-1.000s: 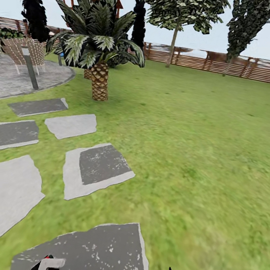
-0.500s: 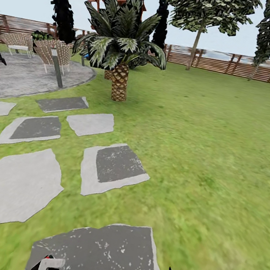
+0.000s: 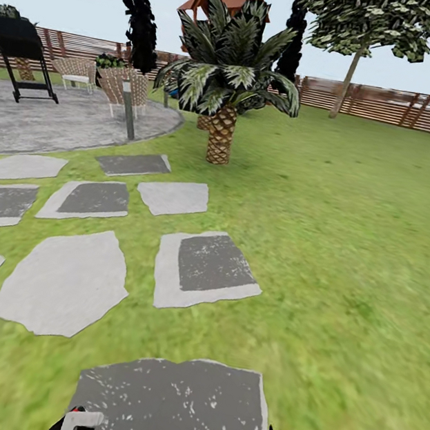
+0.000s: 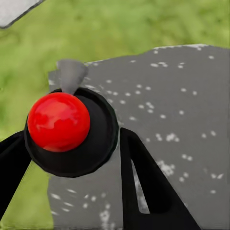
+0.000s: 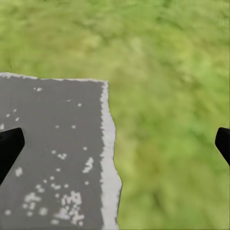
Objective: Pick up the pesticide atomizer in the garden and spray insectifuge to fully cover both potted plants in the garden.
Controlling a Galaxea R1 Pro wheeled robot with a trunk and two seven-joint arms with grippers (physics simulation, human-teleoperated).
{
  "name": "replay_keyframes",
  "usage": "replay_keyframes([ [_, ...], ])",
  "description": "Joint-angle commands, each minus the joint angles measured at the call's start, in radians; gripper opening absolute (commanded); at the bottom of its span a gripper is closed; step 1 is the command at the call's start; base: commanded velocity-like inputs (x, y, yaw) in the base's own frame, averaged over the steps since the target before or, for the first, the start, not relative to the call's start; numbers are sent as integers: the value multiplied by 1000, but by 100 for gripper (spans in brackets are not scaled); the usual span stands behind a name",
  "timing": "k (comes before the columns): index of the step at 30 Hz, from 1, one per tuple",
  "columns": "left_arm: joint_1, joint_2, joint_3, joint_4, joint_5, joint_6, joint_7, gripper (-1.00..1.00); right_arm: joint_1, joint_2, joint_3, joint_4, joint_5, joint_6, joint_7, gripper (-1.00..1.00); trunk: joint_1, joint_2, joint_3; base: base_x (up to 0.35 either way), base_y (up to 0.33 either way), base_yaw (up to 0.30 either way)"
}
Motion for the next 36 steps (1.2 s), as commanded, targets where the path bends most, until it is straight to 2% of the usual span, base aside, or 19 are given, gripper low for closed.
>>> replay_keyframes([
  [1, -1, 0, 0, 1, 5, -3, 0, -100, 0, 0, -5, 0, 4, -3, 0, 100, 0, 0, -1, 0, 0, 277],
  [21, -1, 0, 0, 1, 5, -3, 0, -100, 0, 0, -5, 0, 4, -3, 0, 100, 0, 0, -1, -4, 4, 278],
  [36, -1, 0, 0, 1, 5, -3, 0, -100, 0, 0, -5, 0, 4, -3, 0, 100, 0, 0, -1, -92, 199, 278],
])
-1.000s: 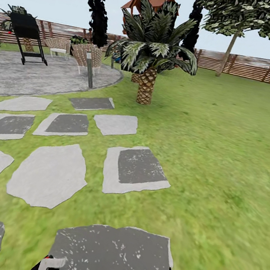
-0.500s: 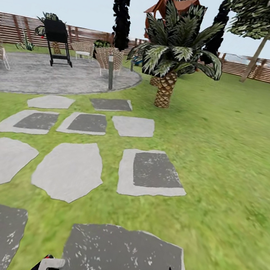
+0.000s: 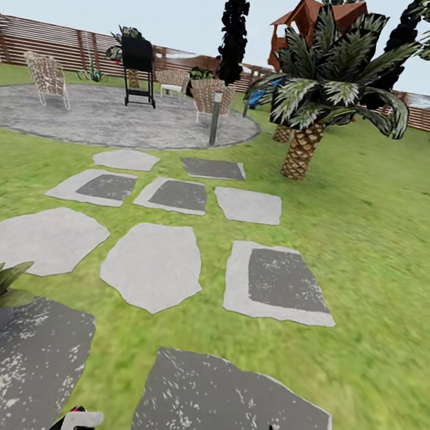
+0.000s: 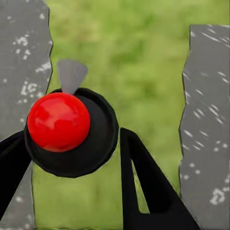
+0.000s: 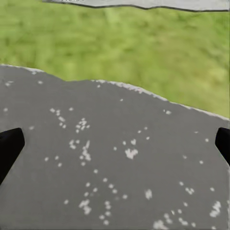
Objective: Pick up the pesticide atomizer in the garden and spray insectifuge to fully cover both potted plants in the garden.
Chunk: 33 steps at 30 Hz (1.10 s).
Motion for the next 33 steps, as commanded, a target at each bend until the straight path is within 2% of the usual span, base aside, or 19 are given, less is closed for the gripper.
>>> replay_keyframes([
  [1, -1, 0, 0, 1, 5, -3, 0, -100, 0, 0, -5, 0, 4, -3, 0, 100, 0, 0, -1, -2, 36, 278],
  [33, -1, 0, 0, 1, 5, -3, 0, -100, 0, 0, -5, 0, 4, -3, 0, 100, 0, 0, -1, 0, 3, 278],
])
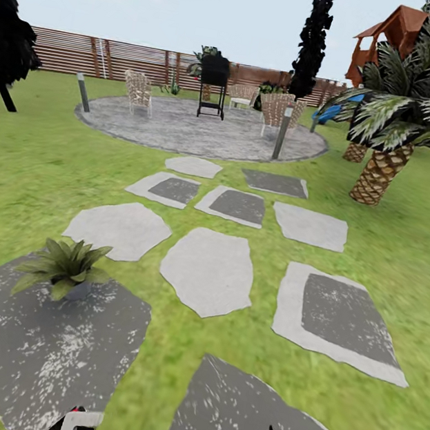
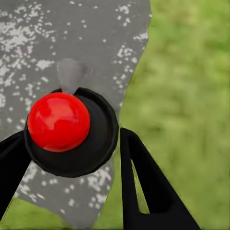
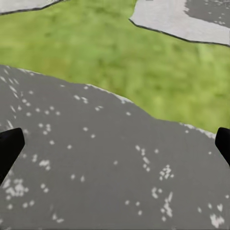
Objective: Pick up the pesticide atomizer in the garden and spray insectifuge to fully cover both potted plants in the garden.
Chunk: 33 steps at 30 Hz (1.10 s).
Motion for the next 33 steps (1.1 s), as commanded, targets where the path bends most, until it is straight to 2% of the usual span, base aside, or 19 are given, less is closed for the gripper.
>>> replay_keyframes([
  [1, -1, 0, 0, 1, 5, -3, 0, -100, 0, 0, -5, 0, 4, -3, 0, 100, 0, 0, -1, 0, 73, 278],
  [20, -1, 0, 0, 1, 5, -3, 0, -100, 0, 1, -5, 0, 4, -3, 0, 100, 0, 0, -1, 0, 275, 272],
  [24, -1, 0, 0, 1, 5, -3, 0, -100, 0, 0, -5, 0, 6, -2, 3, 100, 0, 0, -1, 55, 304, 71],
  [29, -1, 0, 0, 1, 4, -3, 0, -100, 0, -2, -4, 0, 27, -2, 5, 100, 0, 0, -1, 180, 268, 8],
  [31, 6, 8, 5, -10, 6, -15, 8, -100, 5, 9, -15, 12, 16, -7, -7, 100, 0, 0, -1, 0, 0, 0],
  [33, 3, 8, 5, -21, 6, -15, 8, -100, 5, 9, -27, 23, 12, -7, -18, 100, 0, 0, -1, 0, 0, 0],
])
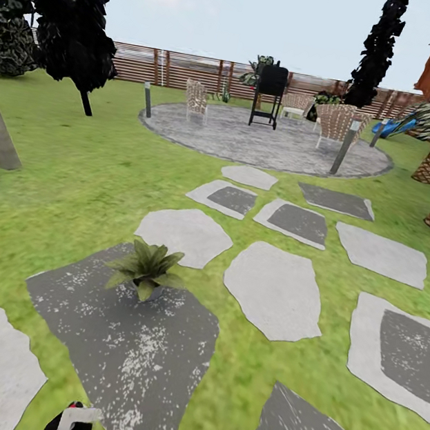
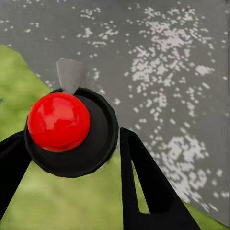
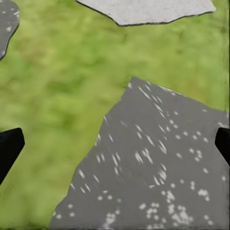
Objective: Pick up the pesticide atomizer in the garden and spray insectifuge to fully cover both potted plants in the garden.
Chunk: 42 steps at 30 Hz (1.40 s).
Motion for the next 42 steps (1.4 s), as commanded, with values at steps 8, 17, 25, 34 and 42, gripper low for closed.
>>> replay_keyframes([
  [8, -22, -5, -15, -34, -23, -7, 21, -100, 1, -13, -12, 18, 3, -3, 6, 100, 0, 0, -1, 0, 0, 0],
  [17, -24, -5, -9, -44, -73, -7, 36, -100, 3, -15, -13, 19, 4, -4, 7, 100, 0, 0, -1, 2, 1, 0],
  [25, -27, 6, -3, -42, -77, -7, 38, -100, 3, -14, -11, 18, 5, -4, 8, 100, 0, 0, -1, 167, 140, 0],
  [34, -31, -1, -6, -42, -80, -6, 38, -100, 3, -12, -10, 18, 6, -4, 7, 100, 0, 0, -1, 191, 121, 121],
  [42, -22, 2, -3, -41, -76, -6, 39, -100, 3, -12, -10, 19, 6, -4, 8, 100, 0, 0, -1, 89, 57, 27],
])
